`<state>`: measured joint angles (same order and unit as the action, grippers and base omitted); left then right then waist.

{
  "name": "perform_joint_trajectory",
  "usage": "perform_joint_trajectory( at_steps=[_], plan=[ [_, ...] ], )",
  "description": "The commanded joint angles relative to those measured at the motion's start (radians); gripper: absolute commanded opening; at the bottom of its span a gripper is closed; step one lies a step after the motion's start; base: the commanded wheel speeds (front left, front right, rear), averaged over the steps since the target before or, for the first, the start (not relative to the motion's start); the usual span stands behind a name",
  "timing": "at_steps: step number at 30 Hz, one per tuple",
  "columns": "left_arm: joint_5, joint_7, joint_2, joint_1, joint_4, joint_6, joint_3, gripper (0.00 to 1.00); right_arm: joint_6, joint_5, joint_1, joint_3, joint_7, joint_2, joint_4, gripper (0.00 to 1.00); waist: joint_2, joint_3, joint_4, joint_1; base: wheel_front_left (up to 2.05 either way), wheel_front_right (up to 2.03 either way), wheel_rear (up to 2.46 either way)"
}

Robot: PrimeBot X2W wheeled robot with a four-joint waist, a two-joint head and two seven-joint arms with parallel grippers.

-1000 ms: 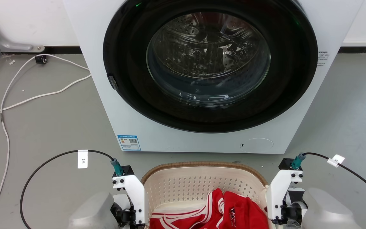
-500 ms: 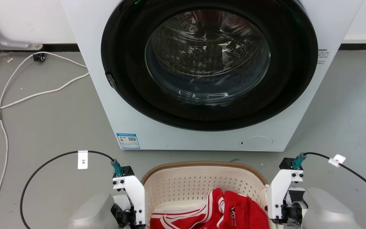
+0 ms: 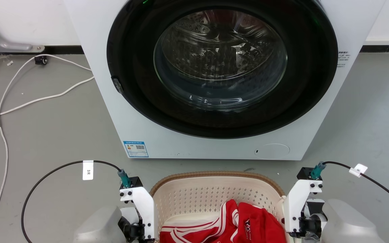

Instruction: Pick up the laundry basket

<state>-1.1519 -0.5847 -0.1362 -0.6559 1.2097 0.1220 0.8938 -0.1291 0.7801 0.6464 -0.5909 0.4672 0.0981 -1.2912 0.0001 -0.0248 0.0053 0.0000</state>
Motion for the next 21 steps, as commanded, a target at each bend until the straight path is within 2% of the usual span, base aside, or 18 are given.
perform_joint_trajectory(
  at_steps=[1, 21],
  plan=[
    [-0.01, 0.003, 0.021, -0.012, -0.011, 0.015, 0.003, 0.0, -0.003, -0.002, 0.009, 0.003, -0.003, -0.01, 0.005, 0.0, -0.0001, 0.0, -0.001, 0.0, 0.0, 0.0, 0.0],
    [-0.033, 0.015, 0.01, -0.035, -0.005, 0.015, 0.019, 0.0, -0.003, -0.017, 0.029, 0.024, 0.022, -0.002, 0.005, 0.0, -0.0001, -0.003, -0.006, 0.0, 0.0, 0.0, 0.0]
  ],
)
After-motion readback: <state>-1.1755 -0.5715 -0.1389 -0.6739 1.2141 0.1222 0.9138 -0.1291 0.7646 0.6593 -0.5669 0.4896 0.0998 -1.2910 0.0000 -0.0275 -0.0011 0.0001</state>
